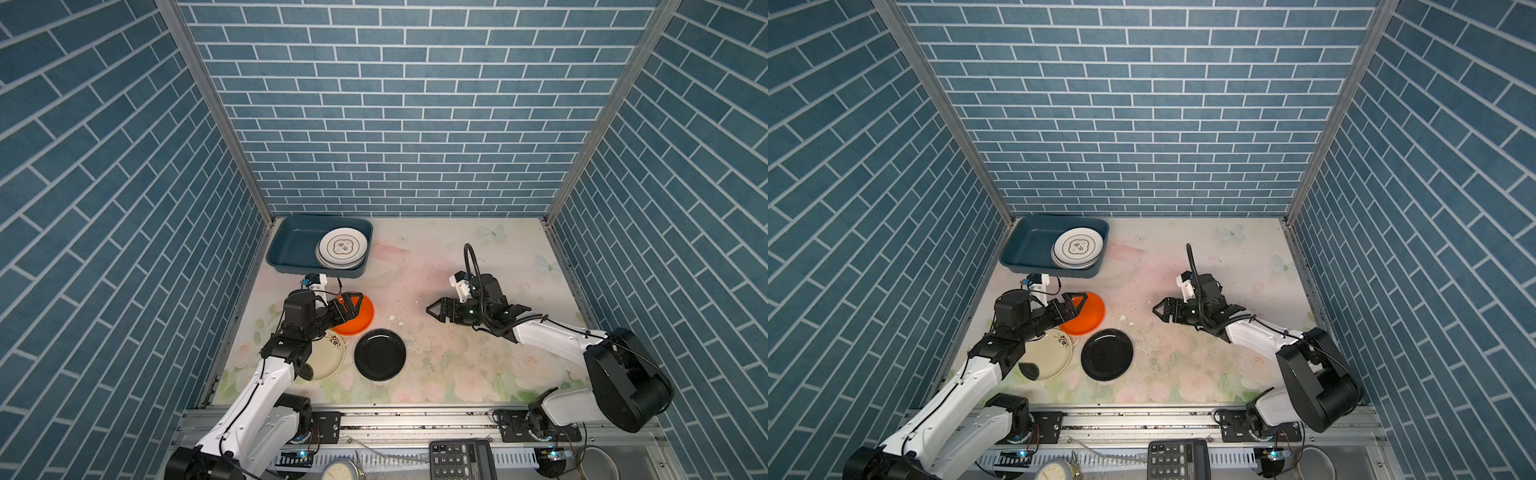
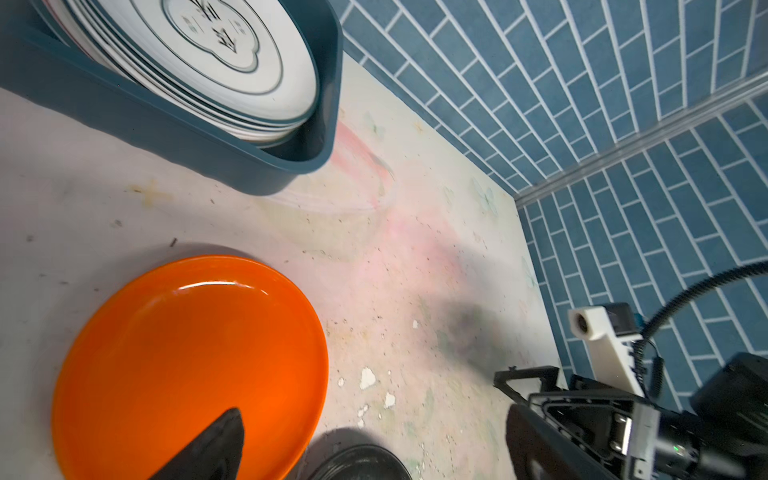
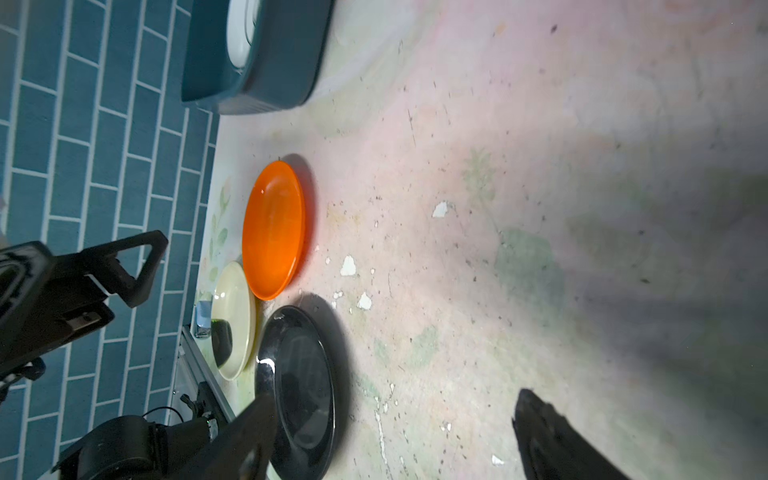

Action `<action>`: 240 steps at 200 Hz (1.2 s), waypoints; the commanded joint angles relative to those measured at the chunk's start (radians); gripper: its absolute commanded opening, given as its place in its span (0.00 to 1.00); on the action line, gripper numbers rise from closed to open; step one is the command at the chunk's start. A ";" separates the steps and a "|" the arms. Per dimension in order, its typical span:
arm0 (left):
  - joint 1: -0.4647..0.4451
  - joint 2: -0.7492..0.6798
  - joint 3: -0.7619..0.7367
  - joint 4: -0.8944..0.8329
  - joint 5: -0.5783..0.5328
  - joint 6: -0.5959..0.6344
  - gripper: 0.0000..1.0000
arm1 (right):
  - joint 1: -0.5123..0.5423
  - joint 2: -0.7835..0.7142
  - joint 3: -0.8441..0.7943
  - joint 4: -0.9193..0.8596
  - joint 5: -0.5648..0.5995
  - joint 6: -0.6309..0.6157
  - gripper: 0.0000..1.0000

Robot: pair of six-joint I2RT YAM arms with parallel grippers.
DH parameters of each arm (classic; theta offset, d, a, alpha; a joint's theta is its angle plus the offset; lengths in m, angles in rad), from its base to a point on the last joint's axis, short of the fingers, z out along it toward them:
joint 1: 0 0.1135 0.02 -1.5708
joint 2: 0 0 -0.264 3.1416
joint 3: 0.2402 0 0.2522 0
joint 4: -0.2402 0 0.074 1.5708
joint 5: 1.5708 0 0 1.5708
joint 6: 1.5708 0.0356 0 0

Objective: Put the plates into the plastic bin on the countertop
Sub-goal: 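Withdraw the left gripper from the bin while the right nears the black plate, then grip the edge of the black plate nearest the robot with the right gripper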

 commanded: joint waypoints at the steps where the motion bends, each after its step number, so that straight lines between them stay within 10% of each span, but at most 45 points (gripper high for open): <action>1: -0.004 -0.001 -0.031 0.076 0.087 0.003 0.99 | 0.050 0.047 0.030 0.017 0.010 -0.002 0.83; 97: -0.002 0.036 -0.041 0.139 0.028 0.001 1.00 | 0.223 0.221 0.156 -0.052 -0.006 -0.069 0.44; 240: -0.001 -0.025 -0.047 0.080 -0.023 0.017 1.00 | 0.311 0.343 0.221 -0.087 -0.053 -0.036 0.23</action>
